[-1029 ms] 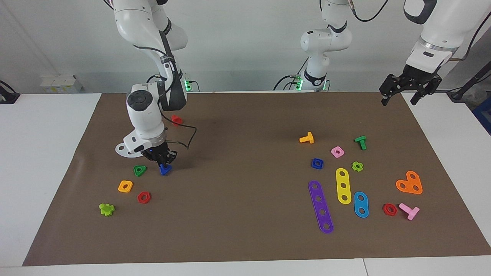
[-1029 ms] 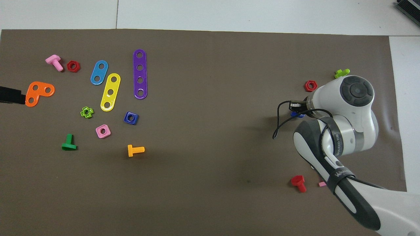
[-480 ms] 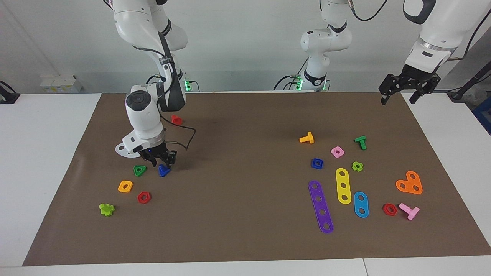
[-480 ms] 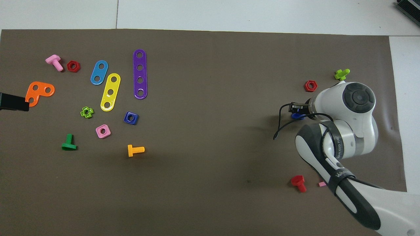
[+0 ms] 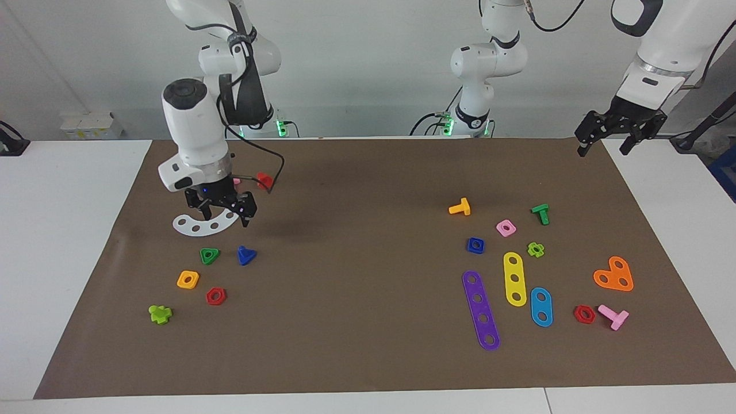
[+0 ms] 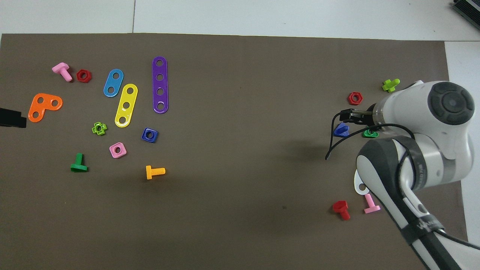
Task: Unscrew and place screws in storage area
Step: 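Release the blue bolt and withdraw the right gripper to its rest position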
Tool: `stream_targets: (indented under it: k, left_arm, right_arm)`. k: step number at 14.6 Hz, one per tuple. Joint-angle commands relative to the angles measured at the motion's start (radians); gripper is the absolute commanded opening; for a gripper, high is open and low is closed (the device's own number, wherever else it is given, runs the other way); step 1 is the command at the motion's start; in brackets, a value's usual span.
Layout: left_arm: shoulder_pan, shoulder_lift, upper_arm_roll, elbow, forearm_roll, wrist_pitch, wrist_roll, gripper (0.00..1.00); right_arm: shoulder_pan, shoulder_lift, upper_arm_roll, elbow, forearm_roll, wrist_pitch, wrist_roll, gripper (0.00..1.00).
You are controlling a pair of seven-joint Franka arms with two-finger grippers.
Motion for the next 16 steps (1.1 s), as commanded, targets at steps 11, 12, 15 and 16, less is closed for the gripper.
stream_targets:
  k: [11, 12, 15, 16]
  left_arm:
    - [-0.038, -0.019, -0.023, 0.01, 0.016, 0.005, 0.006, 1.0]
    - [-0.038, -0.019, -0.025, 0.011, 0.016, -0.003, 0.006, 1.0]
    - [-0.035, -0.017, -0.025, 0.021, 0.001, -0.029, 0.003, 1.0]
    - [-0.031, -0.017, -0.023, 0.024, -0.025, -0.034, 0.003, 1.0]
  right_arm:
    - [-0.074, 0.019, -0.003, 0.475, 0.099, -0.532, -0.161, 1.0]
    - [-0.071, 0.017, 0.0, 0.469, 0.093, -0.533, -0.163, 1.0]
    - [-0.075, 0.022, 0.003, 0.478, 0.096, -0.553, -0.164, 1.0]
    - [-0.074, 0.026, 0.003, 0.478, 0.09, -0.549, -0.164, 1.0]
